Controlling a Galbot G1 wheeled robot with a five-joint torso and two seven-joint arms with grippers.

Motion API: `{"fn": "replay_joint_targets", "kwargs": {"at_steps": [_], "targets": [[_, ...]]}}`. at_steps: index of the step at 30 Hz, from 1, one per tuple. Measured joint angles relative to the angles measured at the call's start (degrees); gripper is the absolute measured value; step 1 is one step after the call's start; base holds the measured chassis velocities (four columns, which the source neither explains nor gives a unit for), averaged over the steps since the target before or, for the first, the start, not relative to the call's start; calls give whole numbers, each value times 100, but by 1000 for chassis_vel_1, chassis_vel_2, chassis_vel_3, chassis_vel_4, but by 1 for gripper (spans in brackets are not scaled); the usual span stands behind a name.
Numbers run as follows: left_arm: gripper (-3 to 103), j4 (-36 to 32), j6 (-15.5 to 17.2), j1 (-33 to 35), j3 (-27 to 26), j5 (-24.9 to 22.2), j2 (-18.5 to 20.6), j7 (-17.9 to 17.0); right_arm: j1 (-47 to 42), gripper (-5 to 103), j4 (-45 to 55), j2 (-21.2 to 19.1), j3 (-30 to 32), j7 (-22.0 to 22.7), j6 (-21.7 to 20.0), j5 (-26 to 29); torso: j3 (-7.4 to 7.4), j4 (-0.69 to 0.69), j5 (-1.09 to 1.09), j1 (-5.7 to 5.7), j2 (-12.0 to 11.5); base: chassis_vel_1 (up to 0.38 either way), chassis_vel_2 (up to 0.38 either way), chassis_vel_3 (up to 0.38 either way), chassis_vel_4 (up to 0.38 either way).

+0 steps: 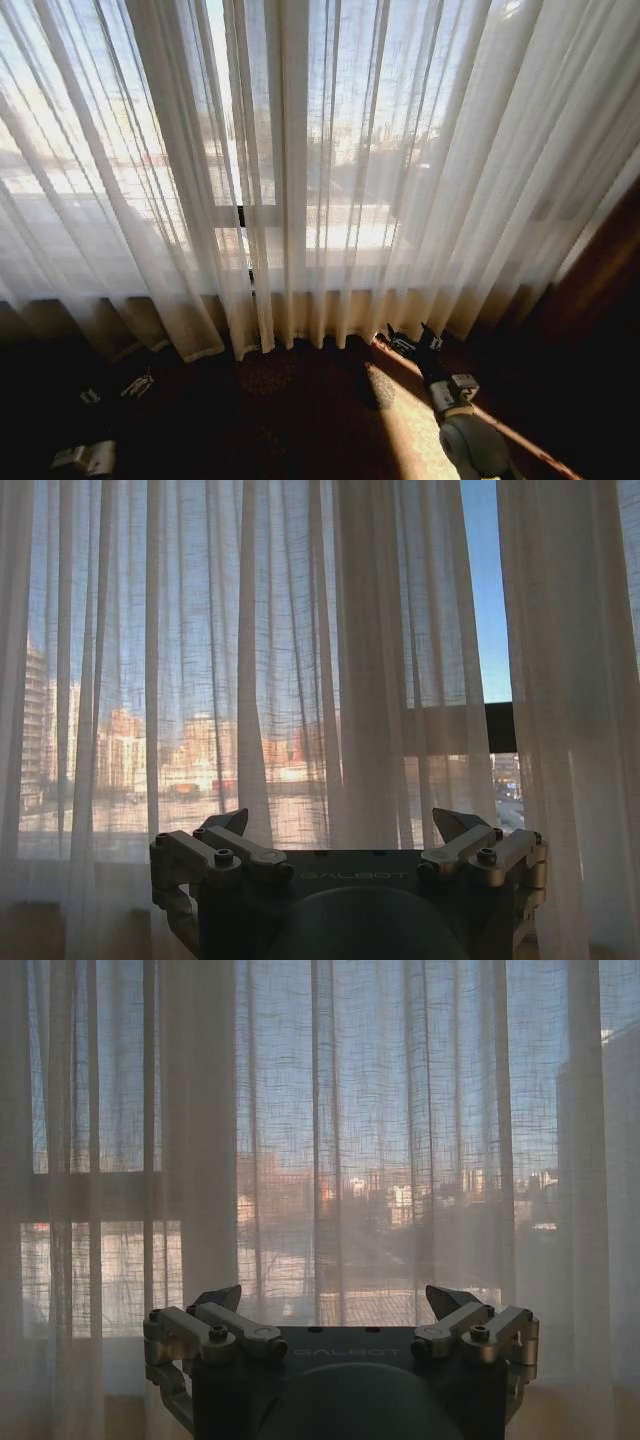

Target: Open the curtains by pulling them apart, changing their state from closed to fully open.

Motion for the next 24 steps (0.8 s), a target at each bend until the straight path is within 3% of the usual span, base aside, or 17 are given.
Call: {"fn": "replay_joint_targets", "kwargs": {"at_steps": [24], "targets": [[100,0,0,1,0,0,0,0,-83,100,-149,139,-133,-257,241,-240,0,0,1,-1,0,-8,12,6,-8]]}}
